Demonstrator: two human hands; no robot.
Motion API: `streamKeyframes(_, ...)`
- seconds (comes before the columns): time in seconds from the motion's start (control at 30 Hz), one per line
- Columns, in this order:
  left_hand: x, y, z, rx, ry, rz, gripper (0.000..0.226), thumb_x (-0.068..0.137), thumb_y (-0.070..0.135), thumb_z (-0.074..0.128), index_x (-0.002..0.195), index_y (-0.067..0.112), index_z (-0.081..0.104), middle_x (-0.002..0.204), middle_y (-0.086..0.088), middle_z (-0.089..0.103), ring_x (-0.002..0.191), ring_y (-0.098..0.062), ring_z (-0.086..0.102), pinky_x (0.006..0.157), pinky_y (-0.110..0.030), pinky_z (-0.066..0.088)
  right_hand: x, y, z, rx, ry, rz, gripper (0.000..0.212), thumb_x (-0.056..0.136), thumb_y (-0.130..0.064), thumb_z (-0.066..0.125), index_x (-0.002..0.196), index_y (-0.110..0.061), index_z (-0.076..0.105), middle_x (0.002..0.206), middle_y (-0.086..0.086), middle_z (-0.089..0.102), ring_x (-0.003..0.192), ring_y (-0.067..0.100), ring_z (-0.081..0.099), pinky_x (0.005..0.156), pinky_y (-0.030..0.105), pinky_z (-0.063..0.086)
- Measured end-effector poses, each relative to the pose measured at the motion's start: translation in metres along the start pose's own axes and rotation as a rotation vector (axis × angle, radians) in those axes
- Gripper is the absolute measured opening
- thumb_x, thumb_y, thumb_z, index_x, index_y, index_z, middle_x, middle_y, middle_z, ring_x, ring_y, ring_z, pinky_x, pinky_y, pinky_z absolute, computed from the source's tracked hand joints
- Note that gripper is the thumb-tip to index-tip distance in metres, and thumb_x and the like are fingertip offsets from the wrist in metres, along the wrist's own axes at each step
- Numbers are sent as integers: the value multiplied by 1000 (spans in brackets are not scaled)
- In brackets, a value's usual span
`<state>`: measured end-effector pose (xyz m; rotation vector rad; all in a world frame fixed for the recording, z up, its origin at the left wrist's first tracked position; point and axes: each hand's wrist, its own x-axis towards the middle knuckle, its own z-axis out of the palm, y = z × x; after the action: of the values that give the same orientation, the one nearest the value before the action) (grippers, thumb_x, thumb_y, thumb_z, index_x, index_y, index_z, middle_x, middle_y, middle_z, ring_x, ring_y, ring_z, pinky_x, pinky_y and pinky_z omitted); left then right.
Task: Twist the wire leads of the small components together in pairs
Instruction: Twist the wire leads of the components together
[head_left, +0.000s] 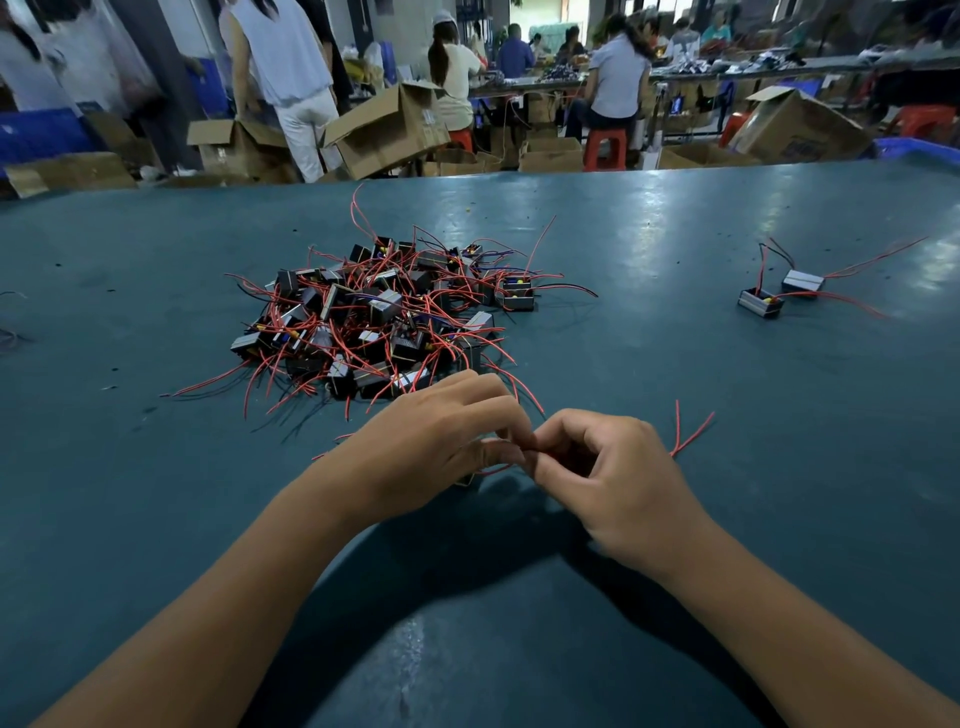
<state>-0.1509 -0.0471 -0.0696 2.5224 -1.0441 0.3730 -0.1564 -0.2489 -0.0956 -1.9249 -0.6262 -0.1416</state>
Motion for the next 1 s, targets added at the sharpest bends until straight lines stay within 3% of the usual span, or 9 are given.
streamKeyframes(0.3,2,12,2,88,22,-29,29,102,33,45,97,10,63,91,2,54,85,-15,48,73,-28,40,-1,-1,2,-17,39,10,18,85,-11,73,72,-21,65,50,-16,50,48,2,39,50,13,32)
streamKeyframes(0.5,3,20,11,-4,45,-165,12,100,23,48,88,22,46,80,18,41,75,-4,37,67,-23,30,-4,-2,7,-68,128,15,13,81,-7,72,73,-17,69,52,-18,55,47,1,47,51,8,33)
streamKeyframes(0.63,3,17,8,7,37,-154,13,100,26,46,88,21,47,80,17,41,72,-2,40,64,-19,31,-3,-3,8,-65,147,44,13,82,-11,73,72,-17,69,53,-19,57,47,0,47,51,9,34)
streamKeyframes(0.77,5,24,11,12,38,-217,15,97,25,48,82,23,44,73,14,43,68,-9,37,61,-28,29,-6,-5,10,-130,162,24,13,82,-10,71,73,-18,68,54,-14,57,51,4,49,53,13,36)
streamKeyframes(0.9,8,23,15,-240,27,-469,23,94,19,55,72,16,51,59,8,47,54,-8,38,54,-29,31,-7,-7,13,-268,186,-50,7,83,-14,73,77,-13,68,66,-5,65,59,12,54,60,30,44)
streamKeyframes(1.0,10,25,21,-549,46,-696,27,89,15,56,63,14,49,57,0,39,50,-12,28,49,-30,23,-8,-8,14,-319,163,-73,7,82,-13,74,78,-14,68,67,-10,61,62,9,49,61,28,42)
